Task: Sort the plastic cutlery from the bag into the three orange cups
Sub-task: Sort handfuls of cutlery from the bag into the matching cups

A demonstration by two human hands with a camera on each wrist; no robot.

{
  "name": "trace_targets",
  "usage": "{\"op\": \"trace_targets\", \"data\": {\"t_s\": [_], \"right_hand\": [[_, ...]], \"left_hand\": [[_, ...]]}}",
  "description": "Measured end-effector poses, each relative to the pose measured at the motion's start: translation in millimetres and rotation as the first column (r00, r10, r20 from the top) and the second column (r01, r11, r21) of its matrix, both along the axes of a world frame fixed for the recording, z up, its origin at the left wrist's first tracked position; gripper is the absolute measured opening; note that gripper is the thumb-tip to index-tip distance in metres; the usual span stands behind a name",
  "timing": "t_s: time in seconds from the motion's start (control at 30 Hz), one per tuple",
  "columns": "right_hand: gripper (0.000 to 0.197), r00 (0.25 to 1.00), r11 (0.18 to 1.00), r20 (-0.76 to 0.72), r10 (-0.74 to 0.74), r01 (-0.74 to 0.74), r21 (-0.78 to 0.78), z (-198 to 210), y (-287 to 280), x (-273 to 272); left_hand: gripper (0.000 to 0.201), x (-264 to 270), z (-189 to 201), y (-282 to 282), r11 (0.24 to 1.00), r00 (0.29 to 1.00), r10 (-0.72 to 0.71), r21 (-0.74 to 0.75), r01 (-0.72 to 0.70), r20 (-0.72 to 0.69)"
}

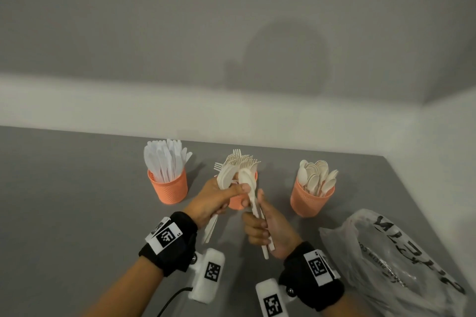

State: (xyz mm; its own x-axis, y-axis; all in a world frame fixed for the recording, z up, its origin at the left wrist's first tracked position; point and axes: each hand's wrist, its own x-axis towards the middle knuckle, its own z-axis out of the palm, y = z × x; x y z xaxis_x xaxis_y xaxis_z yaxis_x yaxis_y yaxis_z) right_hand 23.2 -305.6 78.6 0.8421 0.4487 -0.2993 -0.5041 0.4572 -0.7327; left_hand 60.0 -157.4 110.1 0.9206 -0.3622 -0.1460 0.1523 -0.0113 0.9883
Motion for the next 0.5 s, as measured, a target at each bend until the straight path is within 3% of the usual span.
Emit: {"op": "trace_targets", "data": {"t_s": [0.1,0.2,0.3,0.4,0.5], "right_hand": [[0.050,0.993,0.993,-0.003,0.121,-0.122,-0.011,5,3,-4],[0.047,0.988,0.957,0.077,0.137,-0.111,-0.268,10,2,-10],[0.029,0.965,0.862,0.256,0.054,0.085,-0.500,14,0,-9],[0.025,0.934,0.831,0.343,-0.102,0.269,-0.486,17,-5,-1],[0.024,0.912,0.764,0.374,-0.169,0.361,-0.534,17,-8,4]], "left_hand": [[0.030,0,6,-4,0.999,0.998,-0.053,0.010,0.053,0.024],[0.009,4,12,-10,0.999,0.997,0.010,0.031,-0.013,0.072],[0.013,11,6,-18,0.987,0.982,0.092,0.114,-0.112,0.166],[0.010,8,-6,-32,0.978,0.965,0.093,0.157,-0.134,0.247],[0.014,-1,-13,-51,0.981,0.950,0.096,0.137,-0.141,0.296]]}}
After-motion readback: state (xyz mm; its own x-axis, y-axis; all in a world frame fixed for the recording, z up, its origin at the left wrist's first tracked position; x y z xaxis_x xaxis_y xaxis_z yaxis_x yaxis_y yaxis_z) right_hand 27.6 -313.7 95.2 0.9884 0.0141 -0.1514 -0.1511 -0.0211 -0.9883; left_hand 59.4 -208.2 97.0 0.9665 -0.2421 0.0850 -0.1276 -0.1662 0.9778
